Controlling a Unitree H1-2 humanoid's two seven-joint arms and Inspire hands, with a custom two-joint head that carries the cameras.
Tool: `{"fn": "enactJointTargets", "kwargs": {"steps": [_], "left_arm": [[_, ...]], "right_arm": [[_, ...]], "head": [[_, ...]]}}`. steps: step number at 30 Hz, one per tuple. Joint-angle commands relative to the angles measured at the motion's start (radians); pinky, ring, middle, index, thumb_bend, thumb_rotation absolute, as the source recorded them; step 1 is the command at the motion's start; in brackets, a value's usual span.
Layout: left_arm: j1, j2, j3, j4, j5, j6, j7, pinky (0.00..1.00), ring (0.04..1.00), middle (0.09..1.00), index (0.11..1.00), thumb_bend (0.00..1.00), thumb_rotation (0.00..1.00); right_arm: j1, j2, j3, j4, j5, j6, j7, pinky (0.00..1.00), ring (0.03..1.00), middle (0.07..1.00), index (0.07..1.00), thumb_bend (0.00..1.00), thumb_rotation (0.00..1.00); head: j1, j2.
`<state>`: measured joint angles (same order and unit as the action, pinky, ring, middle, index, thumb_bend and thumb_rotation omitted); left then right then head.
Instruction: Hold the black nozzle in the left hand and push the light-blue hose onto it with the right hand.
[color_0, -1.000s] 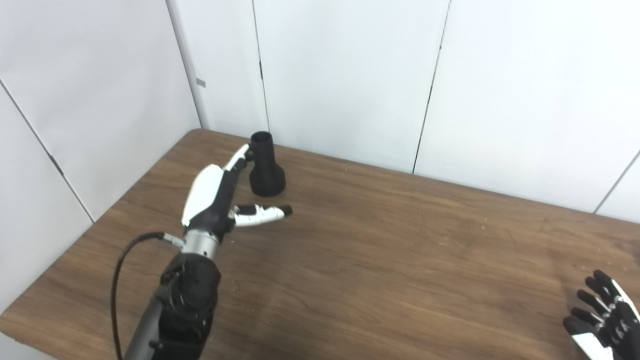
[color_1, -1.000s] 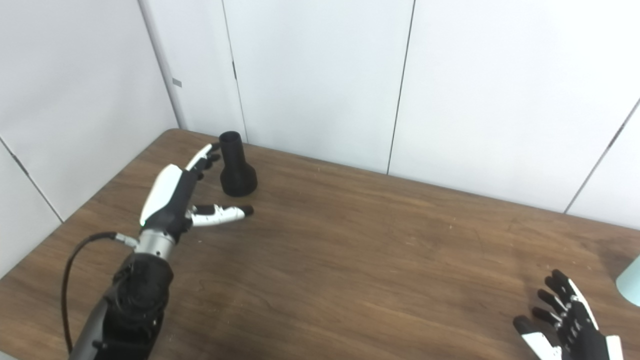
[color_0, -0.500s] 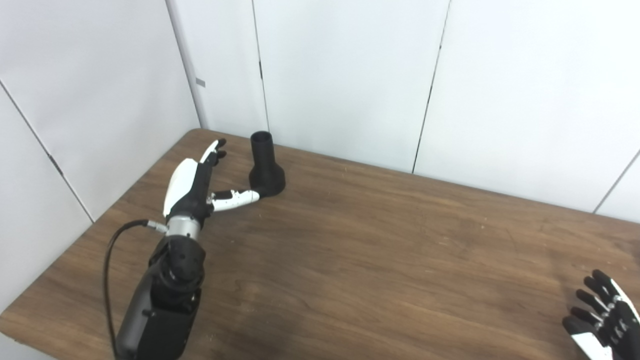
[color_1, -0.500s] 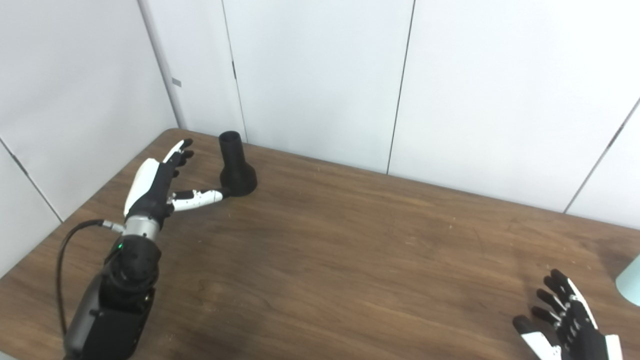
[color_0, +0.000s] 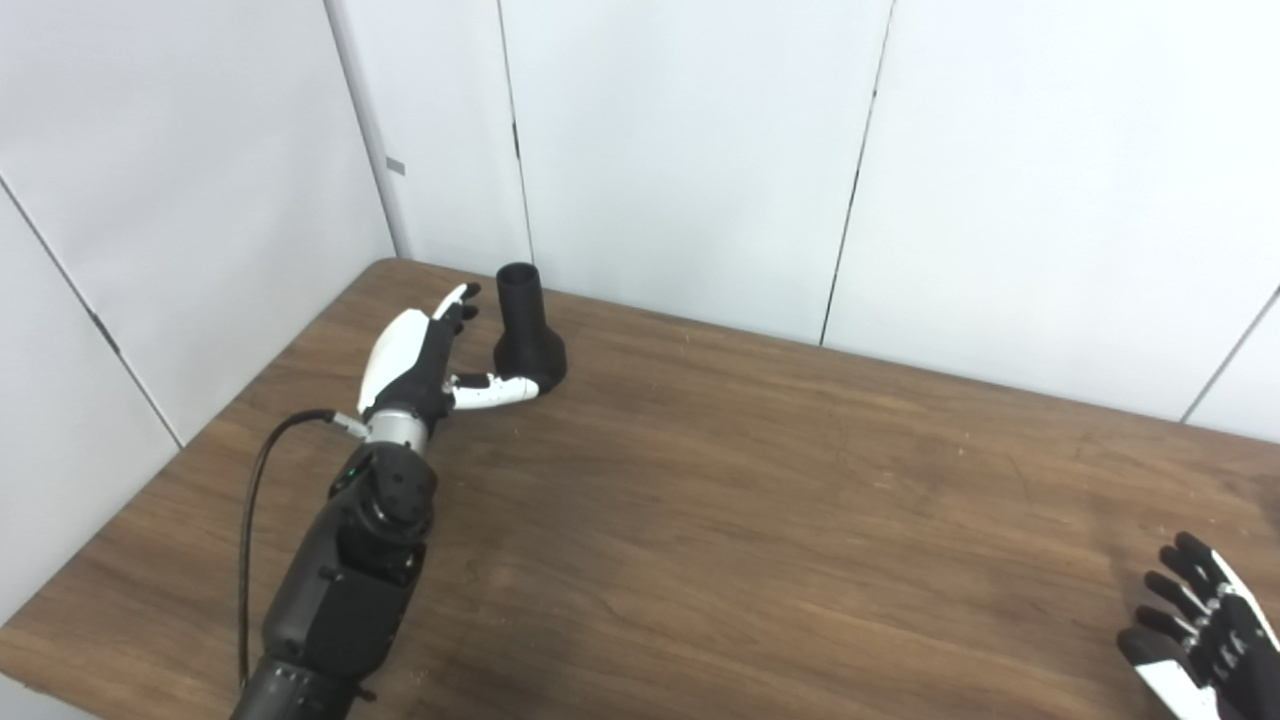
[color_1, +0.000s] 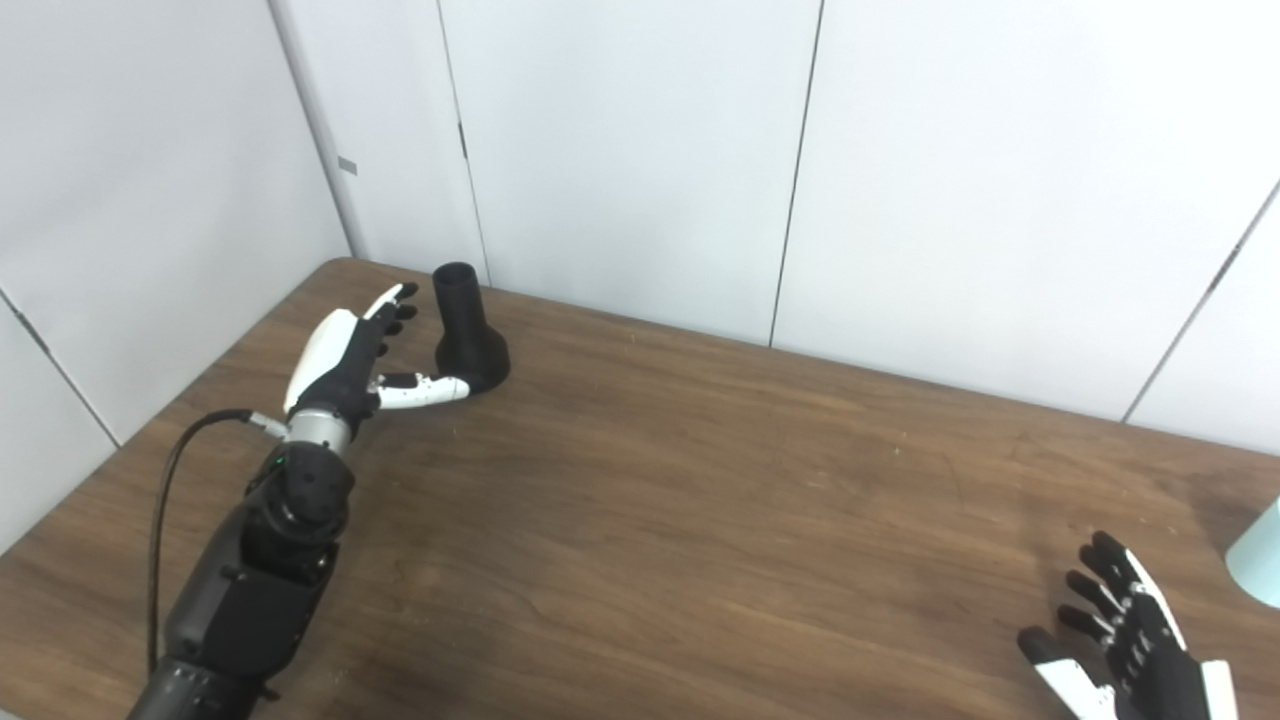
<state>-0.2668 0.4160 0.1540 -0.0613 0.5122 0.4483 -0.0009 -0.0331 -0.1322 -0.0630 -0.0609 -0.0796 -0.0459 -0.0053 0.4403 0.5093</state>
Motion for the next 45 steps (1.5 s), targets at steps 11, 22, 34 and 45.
{"fn": "enactJointTargets", "kwargs": {"steps": [11,22,34,45], "left_arm": [[-0.104,0.040,-0.035,0.130,-0.011,-0.077,0.054,0.86,0.918,0.893,0.878,0.84,0.31],[-0.186,0.062,-0.058,0.306,-0.011,-0.118,0.103,0.85,0.915,0.892,0.891,0.84,0.29],[-0.254,0.099,-0.116,0.456,0.014,-0.129,0.148,0.84,0.908,0.889,0.889,0.84,0.30],[-0.273,0.147,-0.215,0.441,0.054,-0.072,0.047,0.78,0.843,0.831,0.845,0.85,0.31]], "right_arm": [[-0.009,-0.011,0.007,0.015,-0.013,-0.054,0.000,0.75,0.848,0.886,0.893,0.84,0.60],[-0.005,-0.012,0.011,0.035,-0.049,-0.070,-0.012,0.74,0.847,0.874,0.884,0.87,0.62],[0.004,-0.021,0.013,0.040,-0.070,-0.094,-0.021,0.74,0.848,0.874,0.881,0.86,0.62],[0.005,-0.015,0.005,0.040,-0.051,-0.080,-0.025,0.75,0.853,0.869,0.868,0.86,0.62]], "head": [[-0.001,-0.002],[0.000,-0.001],[-0.010,-0.001],[-0.013,0.000]]}}
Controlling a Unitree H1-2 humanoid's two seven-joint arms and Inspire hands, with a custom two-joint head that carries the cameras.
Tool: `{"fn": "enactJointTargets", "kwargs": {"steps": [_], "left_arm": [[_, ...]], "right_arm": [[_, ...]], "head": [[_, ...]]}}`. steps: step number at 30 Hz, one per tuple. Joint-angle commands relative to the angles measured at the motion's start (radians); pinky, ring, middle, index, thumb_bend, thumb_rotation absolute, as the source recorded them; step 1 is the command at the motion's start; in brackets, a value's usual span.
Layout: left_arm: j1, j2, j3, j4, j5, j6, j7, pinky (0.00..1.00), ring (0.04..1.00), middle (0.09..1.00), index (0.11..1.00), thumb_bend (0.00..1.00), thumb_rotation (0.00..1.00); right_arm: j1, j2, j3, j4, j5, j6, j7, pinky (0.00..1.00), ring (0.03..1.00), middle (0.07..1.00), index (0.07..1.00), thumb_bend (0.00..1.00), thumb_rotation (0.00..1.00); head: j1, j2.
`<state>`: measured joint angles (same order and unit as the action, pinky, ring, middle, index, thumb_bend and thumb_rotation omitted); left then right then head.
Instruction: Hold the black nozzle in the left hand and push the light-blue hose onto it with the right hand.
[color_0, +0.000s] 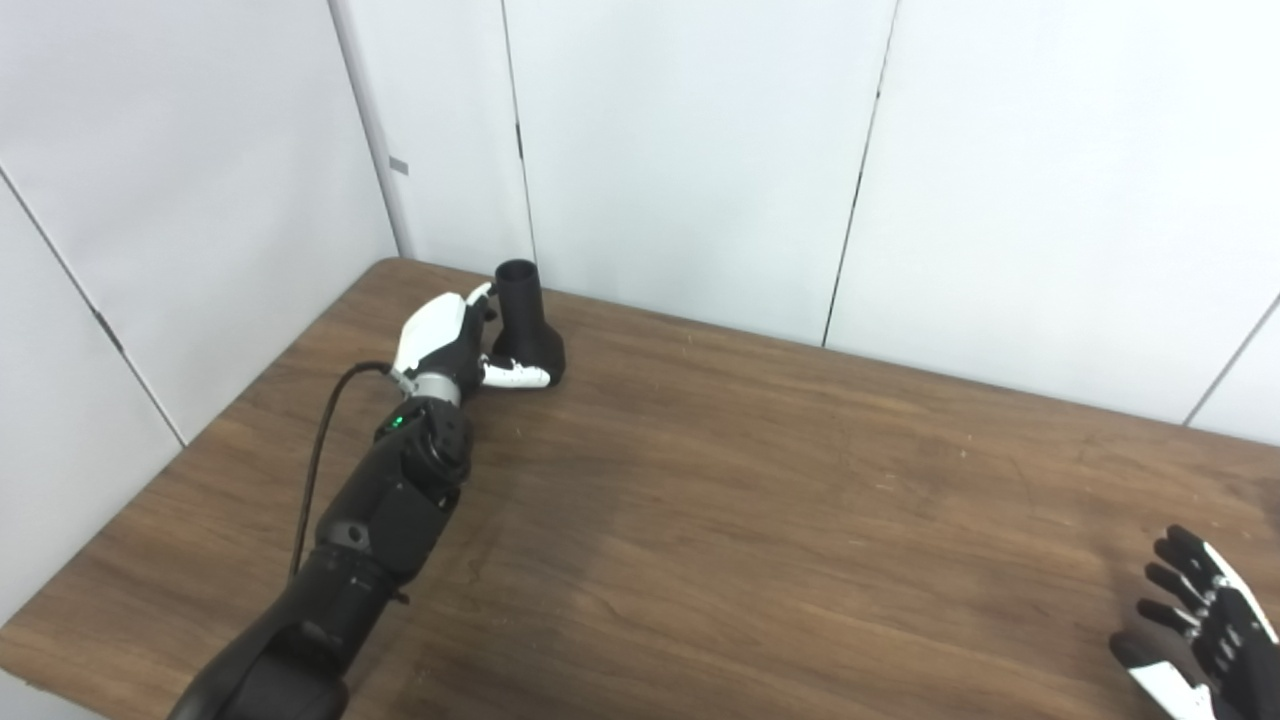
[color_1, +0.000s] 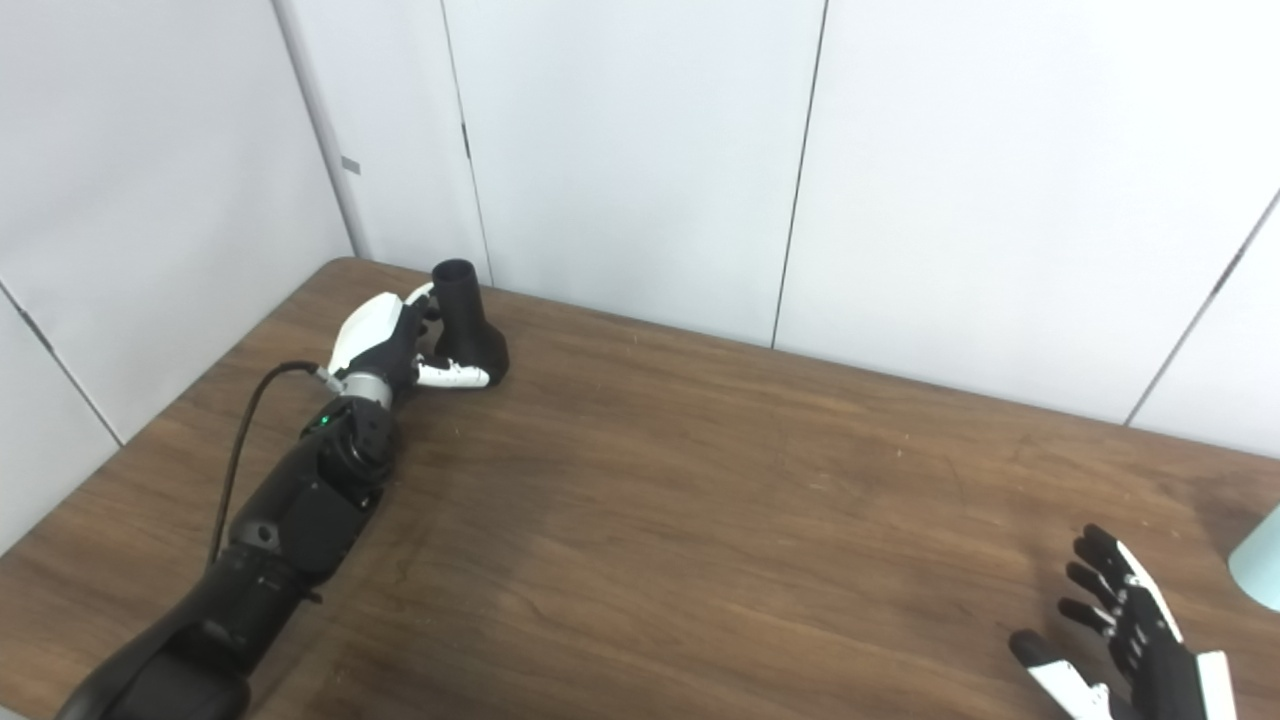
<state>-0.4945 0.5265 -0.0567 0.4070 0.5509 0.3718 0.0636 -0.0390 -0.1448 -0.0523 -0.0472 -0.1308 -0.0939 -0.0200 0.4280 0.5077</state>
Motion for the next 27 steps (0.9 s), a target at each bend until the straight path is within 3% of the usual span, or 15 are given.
{"fn": "enactJointTargets", "kwargs": {"steps": [1,10,14,21,27], "left_arm": [[-0.046,0.041,-0.011,-0.029,0.016,0.010,-0.025,0.78,0.847,0.832,0.843,0.85,0.31],[-0.062,0.081,-0.059,-0.002,0.005,0.007,-0.111,0.79,0.852,0.832,0.824,0.85,0.32],[-0.067,0.085,-0.079,0.011,0.021,0.011,-0.117,0.73,0.810,0.808,0.801,0.84,0.31],[-0.073,0.092,-0.102,0.013,0.043,0.014,-0.131,0.89,0.859,0.816,0.787,0.83,0.30],[-0.079,0.097,-0.118,0.013,0.058,0.008,-0.128,0.92,0.890,0.848,0.774,0.82,0.26]], "right_arm": [[0.011,-0.002,-0.006,0.026,0.002,-0.033,-0.010,0.75,0.854,0.868,0.867,0.86,0.62],[0.010,-0.004,-0.004,0.016,0.003,-0.029,-0.008,0.75,0.843,0.855,0.866,0.86,0.62],[0.011,-0.003,-0.004,0.013,0.001,-0.025,-0.010,0.76,0.843,0.855,0.865,0.86,0.62],[0.008,-0.005,-0.006,0.017,0.000,-0.027,-0.011,0.76,0.843,0.852,0.864,0.86,0.62],[0.007,-0.002,-0.003,0.017,-0.007,-0.028,-0.017,0.76,0.844,0.852,0.861,0.86,0.62]], "head": [[0.000,0.001],[-0.005,0.002],[-0.006,0.002],[-0.009,0.004],[-0.014,0.003]]}}
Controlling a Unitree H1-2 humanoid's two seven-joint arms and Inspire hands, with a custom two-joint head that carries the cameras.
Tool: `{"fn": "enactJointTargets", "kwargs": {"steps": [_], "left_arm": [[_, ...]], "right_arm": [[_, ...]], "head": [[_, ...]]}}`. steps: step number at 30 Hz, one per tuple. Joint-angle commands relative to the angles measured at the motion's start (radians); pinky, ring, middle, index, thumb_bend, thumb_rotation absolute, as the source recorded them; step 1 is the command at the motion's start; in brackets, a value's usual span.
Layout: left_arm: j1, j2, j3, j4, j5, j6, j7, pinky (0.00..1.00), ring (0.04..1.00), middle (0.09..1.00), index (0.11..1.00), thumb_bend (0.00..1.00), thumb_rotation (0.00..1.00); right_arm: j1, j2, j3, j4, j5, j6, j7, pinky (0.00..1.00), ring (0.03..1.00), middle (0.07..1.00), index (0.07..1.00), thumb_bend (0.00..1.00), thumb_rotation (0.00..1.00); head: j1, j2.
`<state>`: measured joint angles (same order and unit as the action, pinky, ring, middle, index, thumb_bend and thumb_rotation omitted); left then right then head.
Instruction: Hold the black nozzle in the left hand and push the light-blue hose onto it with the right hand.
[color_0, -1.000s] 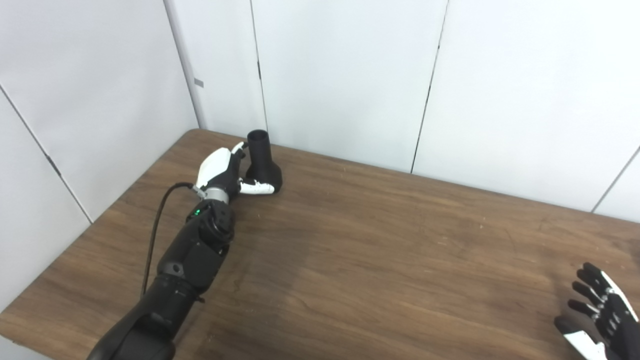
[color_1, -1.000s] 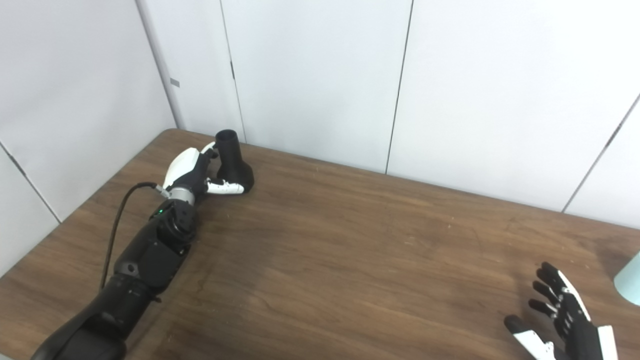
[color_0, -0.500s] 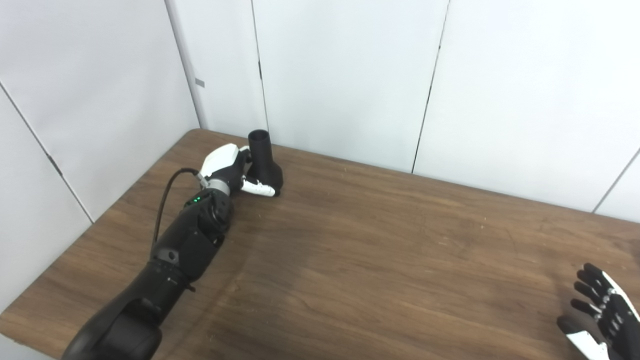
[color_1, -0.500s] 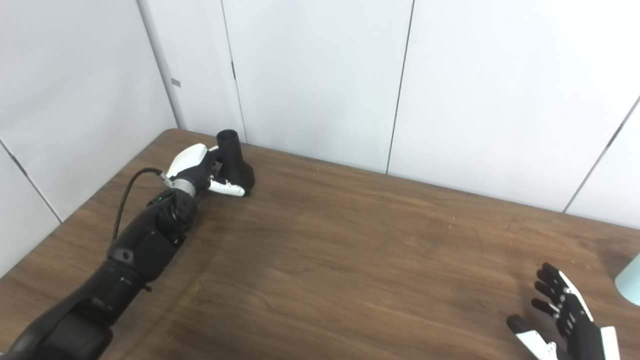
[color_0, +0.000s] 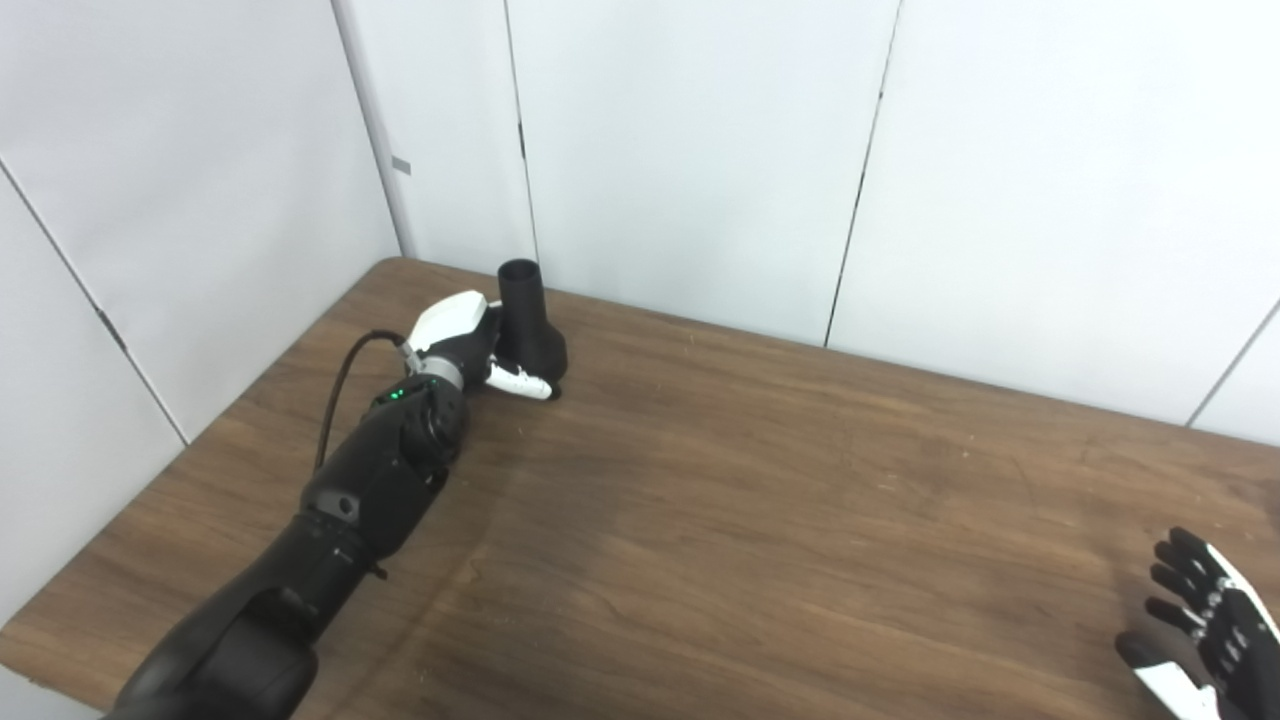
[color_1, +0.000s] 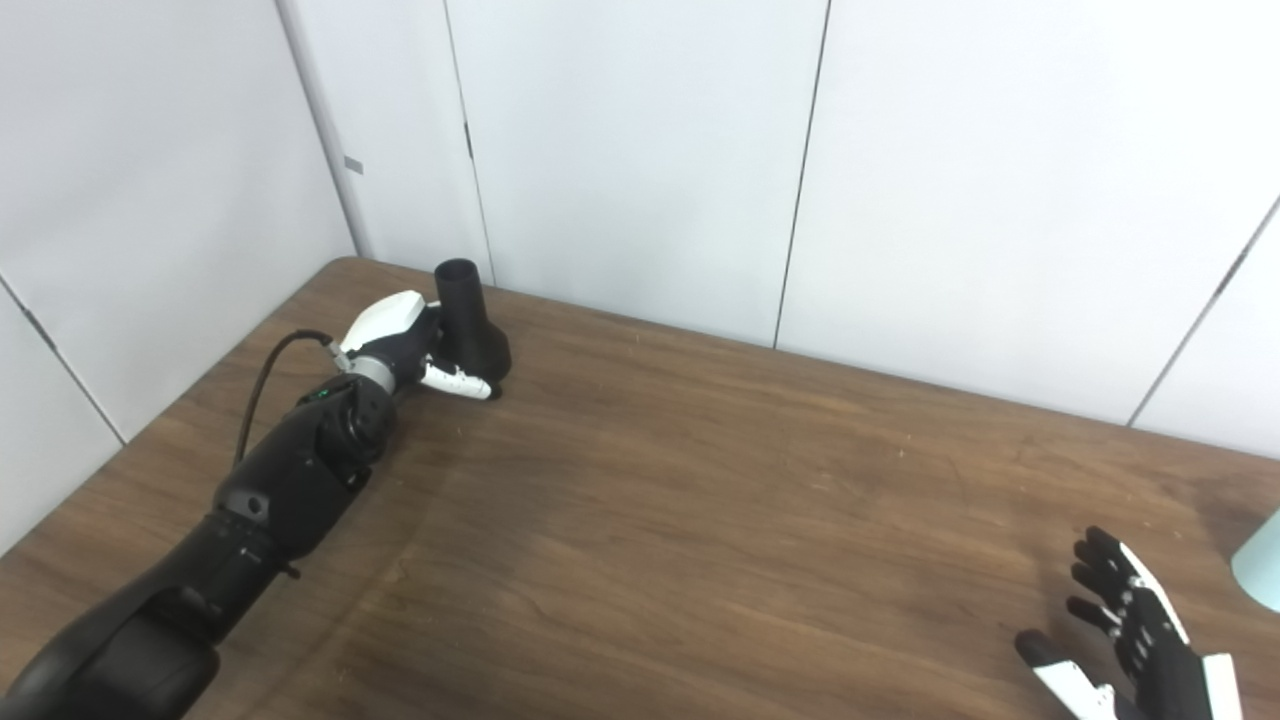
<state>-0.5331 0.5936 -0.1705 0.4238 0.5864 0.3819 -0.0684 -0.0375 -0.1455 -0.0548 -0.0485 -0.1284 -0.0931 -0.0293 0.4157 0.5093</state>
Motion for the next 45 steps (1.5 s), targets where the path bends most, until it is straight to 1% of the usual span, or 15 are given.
{"fn": "enactJointTargets", "kwargs": {"steps": [1,3,5,6,8,12,14,17,21,27,30,34,39,42,45], "left_arm": [[-0.039,0.030,-0.005,-0.003,0.023,-0.004,0.008,0.92,0.889,0.843,0.764,0.81,0.24],[-0.037,0.027,-0.002,0.000,0.024,-0.013,0.027,0.92,0.876,0.816,0.729,0.80,0.18],[-0.036,0.021,0.002,0.007,0.025,-0.021,0.051,0.91,0.852,0.765,0.668,0.79,0.10],[-0.035,0.019,0.004,0.010,0.025,-0.026,0.063,0.91,0.836,0.731,0.565,0.63,0.08],[-0.032,0.014,0.007,0.013,0.026,-0.037,0.089,0.92,0.807,0.676,0.504,0.54,0.06],[-0.029,0.010,0.008,0.036,0.031,-0.068,0.149,0.90,0.736,0.598,0.487,0.52,0.05],[-0.028,0.008,0.008,0.042,0.035,-0.076,0.170,0.89,0.710,0.556,0.460,0.52,0.01],[-0.028,0.006,0.009,0.052,0.039,-0.086,0.195,0.88,0.688,0.538,0.455,0.52,0.00],[-0.025,0.004,0.006,0.059,0.051,-0.089,0.229,0.87,0.679,0.536,0.454,0.52,0.00],[-0.016,0.003,0.006,0.037,0.057,-0.079,0.235,0.86,0.682,0.539,0.454,0.52,0.00],[0.006,0.000,0.014,-0.020,0.061,-0.067,0.230,0.87,0.673,0.529,0.457,0.52,0.00],[0.041,-0.007,0.015,-0.093,0.081,-0.057,0.234,0.92,0.688,0.529,0.455,0.52,0.00],[0.079,-0.009,0.017,-0.141,0.086,-0.096,0.250,0.94,0.690,0.523,0.459,0.52,0.00],[0.104,-0.011,0.017,-0.194,0.092,-0.120,0.243,0.93,0.666,0.515,0.466,0.52,0.00],[0.142,-0.028,0.019,-0.271,0.092,-0.149,0.244,0.93,0.655,0.516,0.463,0.52,0.00]], "right_arm": [[0.005,-0.002,0.000,0.020,-0.009,-0.030,-0.009,0.77,0.845,0.851,0.861,0.86,0.62],[0.003,-0.002,0.000,0.022,-0.011,-0.031,-0.011,0.77,0.846,0.850,0.861,0.86,0.62],[0.002,-0.002,0.001,0.021,-0.011,-0.029,-0.013,0.78,0.848,0.850,0.861,0.86,0.62],[0.001,-0.002,0.001,0.021,-0.010,-0.028,-0.014,0.78,0.849,0.850,0.861,0.86,0.62],[0.001,-0.002,0.001,0.019,-0.011,-0.026,-0.015,0.79,0.850,0.850,0.862,0.86,0.62],[0.003,-0.001,0.001,0.018,-0.012,-0.030,-0.018,0.79,0.851,0.847,0.862,0.85,0.61],[0.004,0.000,0.001,0.019,-0.013,-0.032,-0.019,0.79,0.850,0.843,0.862,0.85,0.61],[0.005,0.001,0.002,0.020,-0.016,-0.034,-0.020,0.79,0.849,0.841,0.861,0.85,0.61],[0.007,0.000,0.001,0.021,-0.016,-0.035,-0.021,0.78,0.844,0.834,0.858,0.85,0.61],[0.009,-0.001,0.000,0.024,-0.017,-0.040,-0.022,0.77,0.833,0.824,0.856,0.85,0.61],[0.013,-0.001,0.000,0.020,-0.015,-0.040,-0.022,0.76,0.827,0.822,0.855,0.85,0.61],[0.012,0.003,0.000,0.018,-0.015,-0.037,-0.024,0.76,0.822,0.818,0.854,0.85,0.61],[0.002,-0.001,-0.004,0.045,-0.014,-0.050,-0.028,0.75,0.817,0.801,0.850,0.84,0.60],[0.006,0.003,-0.002,0.029,-0.012,-0.040,-0.029,0.74,0.817,0.795,0.848,0.83,0.59],[0.017,0.017,0.004,-0.006,-0.019,-0.019,-0.033,0.73,0.816,0.790,0.845,0.82,0.58]], "head": [[-0.001,0.001],[-0.003,0.001],[-0.002,0.000],[-0.002,0.000],[-0.004,0.001],[-0.004,0.001],[-0.004,0.002],[-0.005,0.001],[-0.008,0.001],[-0.014,0.003],[-0.016,0.003],[-0.016,0.003],[-0.022,0.006],[-0.031,0.011],[-0.042,0.018]]}}
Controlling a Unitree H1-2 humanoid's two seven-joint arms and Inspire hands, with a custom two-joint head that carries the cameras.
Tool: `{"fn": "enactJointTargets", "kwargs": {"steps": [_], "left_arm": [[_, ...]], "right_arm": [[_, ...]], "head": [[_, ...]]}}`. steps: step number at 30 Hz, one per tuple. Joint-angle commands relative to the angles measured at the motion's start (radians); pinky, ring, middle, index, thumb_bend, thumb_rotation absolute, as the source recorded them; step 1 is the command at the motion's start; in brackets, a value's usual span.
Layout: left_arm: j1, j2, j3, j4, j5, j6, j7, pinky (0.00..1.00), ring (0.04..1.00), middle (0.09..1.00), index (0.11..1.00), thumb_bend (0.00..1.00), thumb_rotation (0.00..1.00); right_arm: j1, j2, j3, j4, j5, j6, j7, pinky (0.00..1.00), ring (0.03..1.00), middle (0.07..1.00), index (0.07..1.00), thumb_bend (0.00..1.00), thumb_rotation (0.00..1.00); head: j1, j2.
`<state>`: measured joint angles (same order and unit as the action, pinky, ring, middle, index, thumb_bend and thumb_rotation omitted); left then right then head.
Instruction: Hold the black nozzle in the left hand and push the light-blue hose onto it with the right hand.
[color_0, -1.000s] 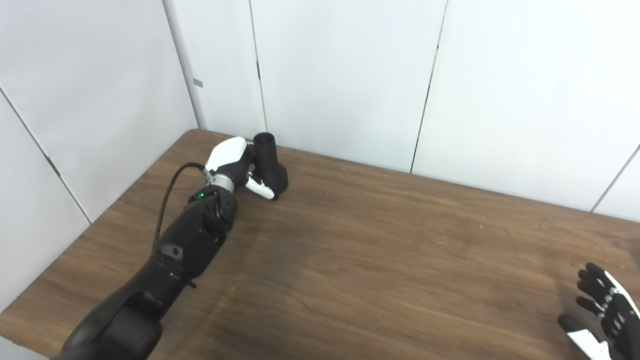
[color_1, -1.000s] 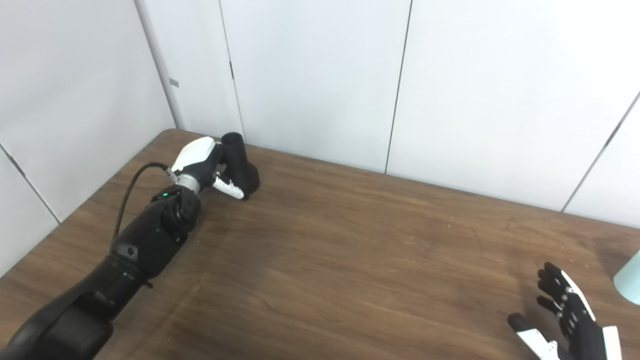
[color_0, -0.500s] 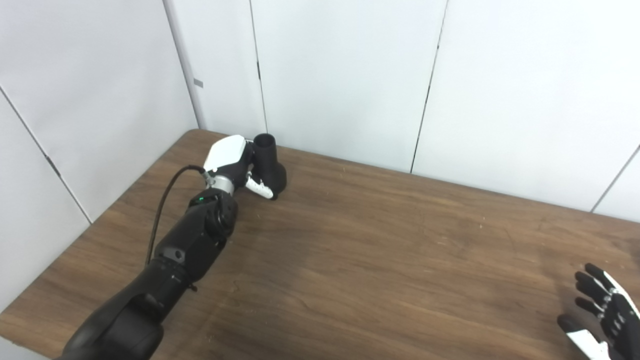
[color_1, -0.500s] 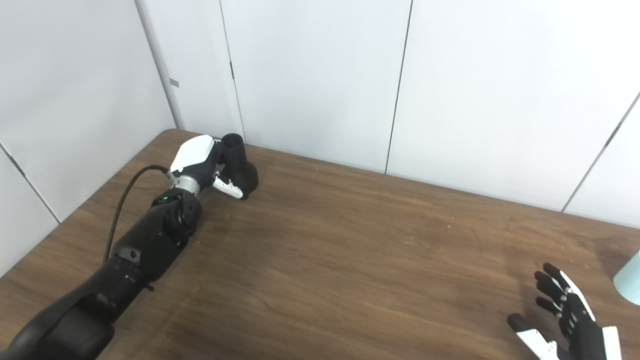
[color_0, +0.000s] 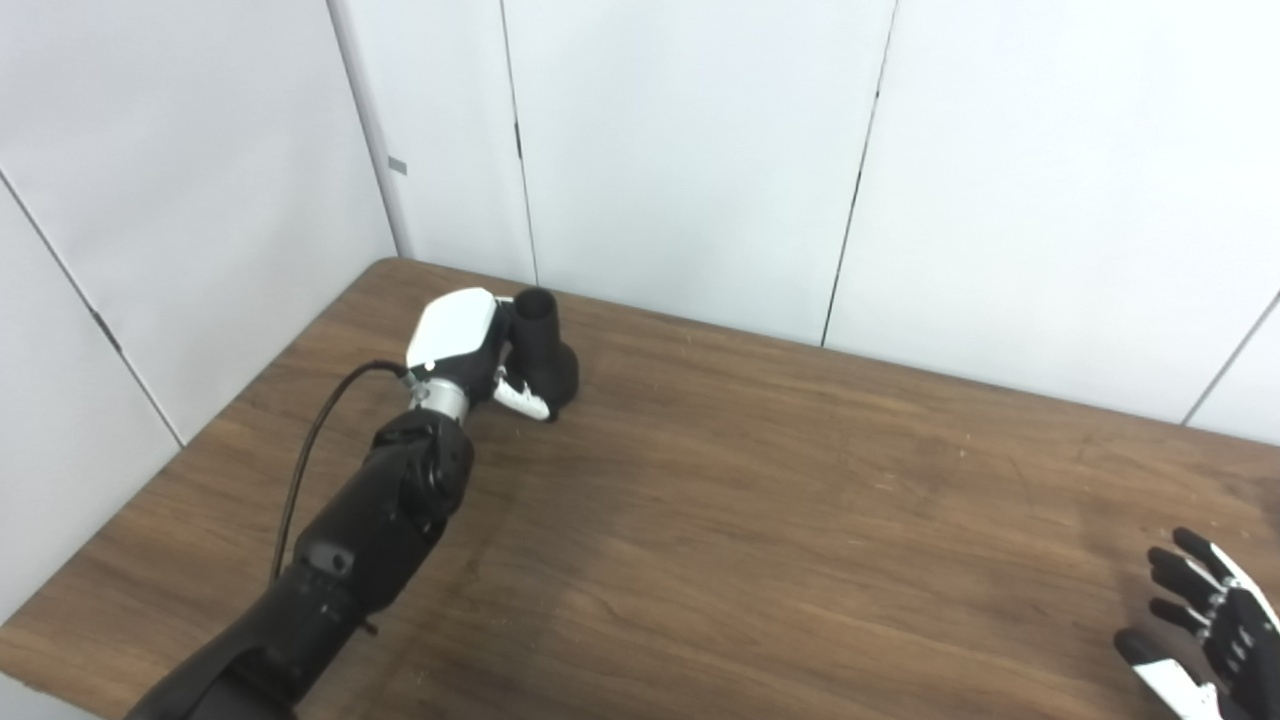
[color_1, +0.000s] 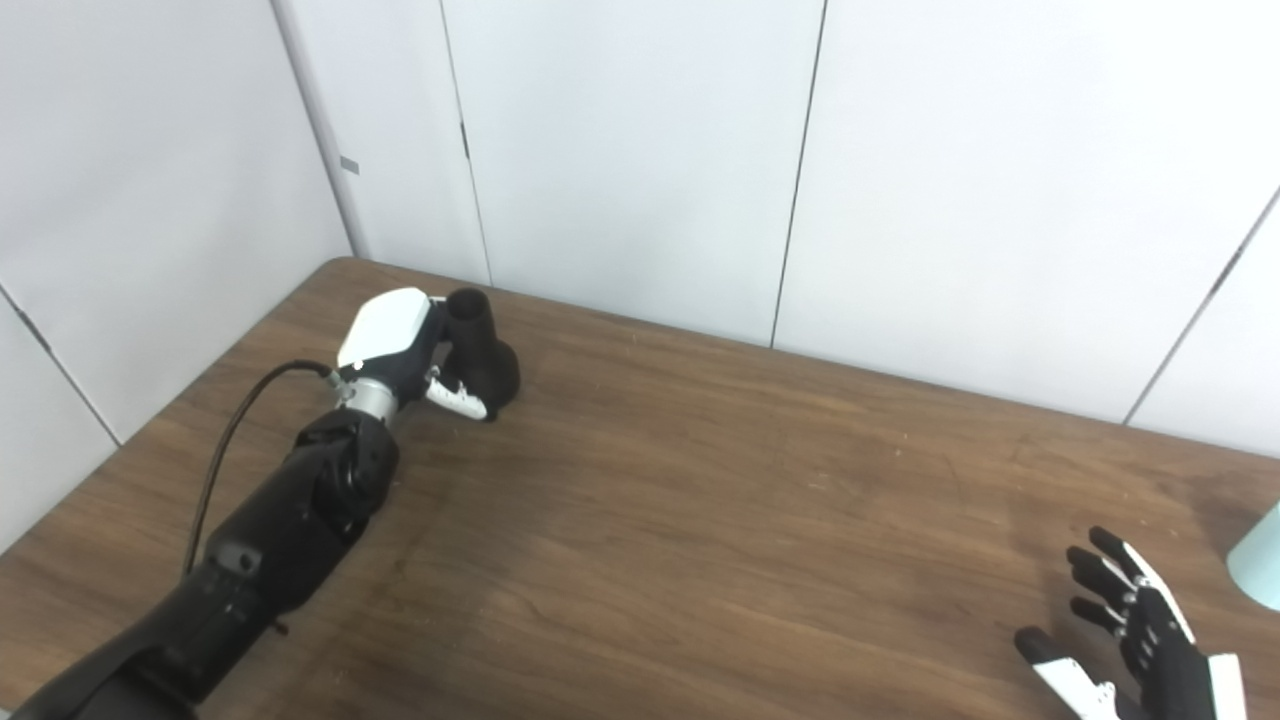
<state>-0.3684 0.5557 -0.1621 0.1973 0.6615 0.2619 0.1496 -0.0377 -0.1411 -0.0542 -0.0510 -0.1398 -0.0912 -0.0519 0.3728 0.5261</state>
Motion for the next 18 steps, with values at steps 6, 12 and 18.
{"fn": "enactJointTargets", "kwargs": {"steps": [6,12,18], "left_arm": [[0.049,-0.039,0.009,-0.174,0.024,-0.055,0.004,0.93,0.674,0.511,0.466,0.52,0.00],[0.108,-0.100,-0.006,-0.284,0.014,-0.059,-0.060,0.94,0.682,0.509,0.470,0.52,0.00],[0.152,-0.150,-0.035,-0.384,0.023,-0.055,-0.155,0.96,0.703,0.504,0.474,0.52,0.00]], "right_arm": [[0.023,0.027,0.006,-0.029,-0.024,0.004,-0.020,0.72,0.804,0.772,0.826,0.82,0.59],[0.027,0.043,0.005,-0.057,-0.019,0.026,-0.019,0.70,0.772,0.750,0.801,0.81,0.57],[0.028,0.065,0.008,-0.083,-0.030,0.050,-0.019,0.69,0.752,0.745,0.793,0.81,0.52]], "head": [[-0.037,0.020],[-0.065,0.031],[-0.118,0.049]]}}
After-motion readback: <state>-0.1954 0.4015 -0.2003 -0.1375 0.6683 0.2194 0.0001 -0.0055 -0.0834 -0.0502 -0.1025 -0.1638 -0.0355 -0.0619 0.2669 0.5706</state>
